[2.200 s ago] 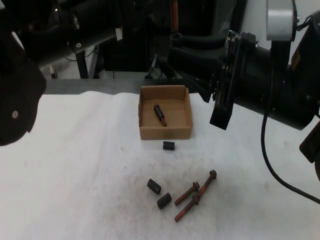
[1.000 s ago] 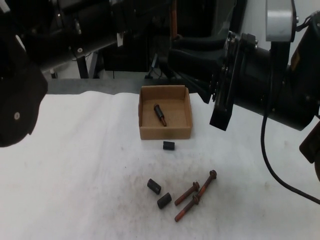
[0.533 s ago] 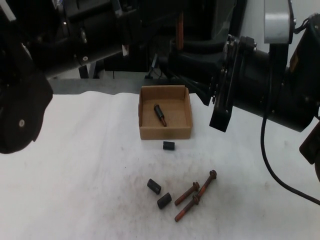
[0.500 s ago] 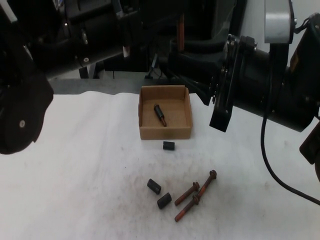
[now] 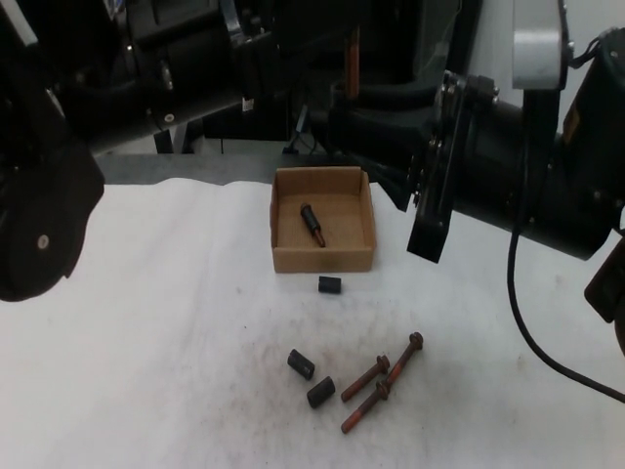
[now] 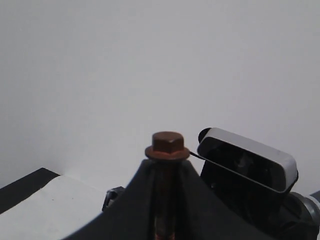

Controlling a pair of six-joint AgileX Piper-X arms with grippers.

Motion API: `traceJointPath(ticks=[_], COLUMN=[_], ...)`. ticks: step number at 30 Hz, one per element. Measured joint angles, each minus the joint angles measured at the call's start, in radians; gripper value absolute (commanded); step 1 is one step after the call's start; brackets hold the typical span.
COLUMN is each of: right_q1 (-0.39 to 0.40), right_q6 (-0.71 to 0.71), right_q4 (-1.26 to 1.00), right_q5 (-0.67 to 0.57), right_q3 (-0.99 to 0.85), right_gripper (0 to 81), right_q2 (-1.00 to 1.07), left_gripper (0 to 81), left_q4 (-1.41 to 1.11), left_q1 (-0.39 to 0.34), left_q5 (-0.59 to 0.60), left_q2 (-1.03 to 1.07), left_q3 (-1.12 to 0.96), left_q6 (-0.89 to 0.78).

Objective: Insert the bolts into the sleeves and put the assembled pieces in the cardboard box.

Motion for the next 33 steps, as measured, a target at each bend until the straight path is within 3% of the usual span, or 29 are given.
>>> traceJointPath(ticks=[19,33], right_q1=[0.000,0.000], right_q6=[-0.026,-0.026], right_q4=[0.028,0.028], right_q5=[0.000,0.002], right_q3=[0.000,0.000], right_gripper=[0.6,0.6], right_q2=[0.000,0.000], left_gripper=[0.4,0.4], left_q4=[0.020,0.049], left_q1=[0.000,0.000], left_q5=[-0.038,-0.038], left_q2=[0.000,0.000], left_q3=[0.000,0.000], left_q6=[0.187,0.187])
